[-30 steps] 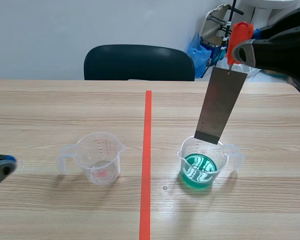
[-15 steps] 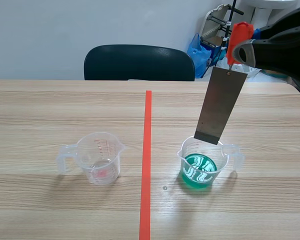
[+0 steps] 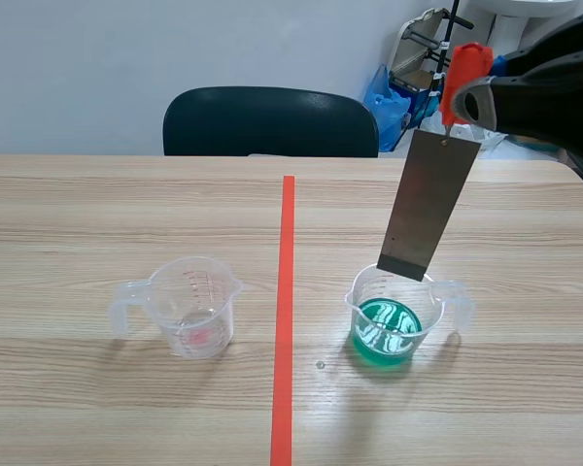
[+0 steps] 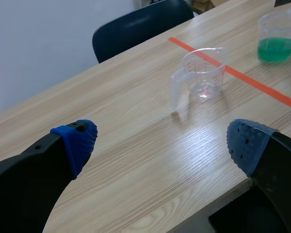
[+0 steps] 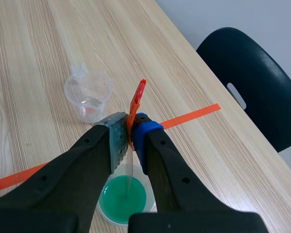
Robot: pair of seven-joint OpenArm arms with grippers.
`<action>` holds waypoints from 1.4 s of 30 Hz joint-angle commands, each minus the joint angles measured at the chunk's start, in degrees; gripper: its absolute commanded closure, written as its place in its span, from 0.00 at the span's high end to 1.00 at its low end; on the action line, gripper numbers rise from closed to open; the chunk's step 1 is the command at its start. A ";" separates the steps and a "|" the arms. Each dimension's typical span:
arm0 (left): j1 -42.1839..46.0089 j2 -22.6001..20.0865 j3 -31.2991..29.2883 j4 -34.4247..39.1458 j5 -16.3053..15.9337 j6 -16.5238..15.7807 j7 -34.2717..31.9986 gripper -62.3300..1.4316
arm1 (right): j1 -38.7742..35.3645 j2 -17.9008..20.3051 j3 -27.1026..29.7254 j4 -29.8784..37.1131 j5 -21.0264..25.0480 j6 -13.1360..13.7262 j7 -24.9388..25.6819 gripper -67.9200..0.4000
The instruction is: Do the redox reaction experiment
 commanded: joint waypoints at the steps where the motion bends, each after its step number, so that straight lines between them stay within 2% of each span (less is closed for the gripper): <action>1: 0.09 0.94 0.33 0.39 -0.44 0.68 -0.76 0.92 | 0.98 0.94 0.96 0.11 0.81 -0.24 0.87 0.02; 4: 0.09 1.97 0.33 0.42 -0.42 1.84 -0.87 0.92 | 0.98 0.92 0.96 0.11 0.81 -0.24 0.96 0.02; 33: 0.09 1.99 0.33 0.39 -0.44 1.84 -1.42 0.91 | 0.98 0.92 0.96 0.11 0.81 -0.24 1.05 0.02; 37: 0.09 1.99 0.33 0.39 -0.44 1.81 -1.40 1.00 | 0.98 0.92 0.96 0.11 0.81 -0.24 1.05 0.02; 42: 0.09 1.99 0.33 0.39 -0.44 1.81 -1.40 1.00 | 0.98 0.92 0.96 0.11 0.81 -0.24 1.05 0.02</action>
